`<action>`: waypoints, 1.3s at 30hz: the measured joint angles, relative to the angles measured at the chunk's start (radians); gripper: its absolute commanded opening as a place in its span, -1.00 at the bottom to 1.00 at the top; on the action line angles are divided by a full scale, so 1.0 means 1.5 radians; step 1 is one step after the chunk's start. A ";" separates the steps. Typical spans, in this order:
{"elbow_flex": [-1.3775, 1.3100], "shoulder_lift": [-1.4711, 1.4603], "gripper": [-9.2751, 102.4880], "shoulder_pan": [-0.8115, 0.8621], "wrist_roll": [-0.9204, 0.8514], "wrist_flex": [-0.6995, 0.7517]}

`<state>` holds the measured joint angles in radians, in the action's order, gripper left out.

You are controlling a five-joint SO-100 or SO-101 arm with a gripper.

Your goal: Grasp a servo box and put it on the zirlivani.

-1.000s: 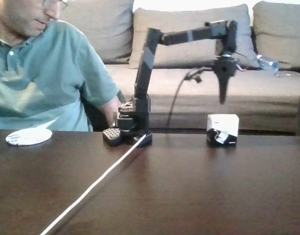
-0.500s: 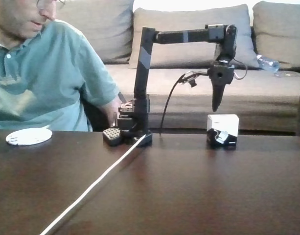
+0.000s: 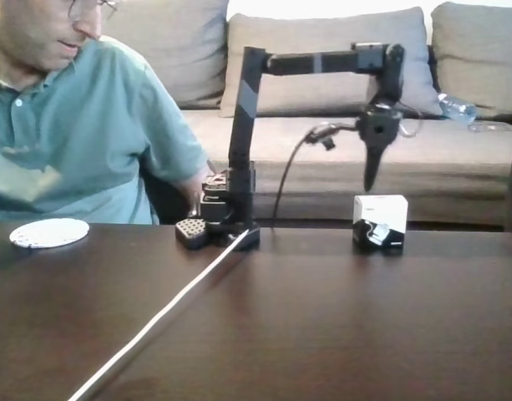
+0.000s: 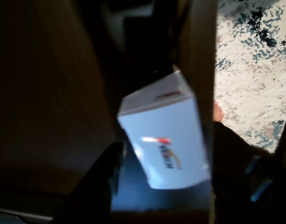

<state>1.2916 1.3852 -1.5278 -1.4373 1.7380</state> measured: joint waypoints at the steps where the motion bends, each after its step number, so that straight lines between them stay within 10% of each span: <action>1: -0.019 -0.019 -0.26 0.012 -0.005 0.000; 39: -0.112 -0.190 -0.24 -0.077 0.056 0.000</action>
<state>1.1229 1.0999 -1.6429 -1.3530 1.7380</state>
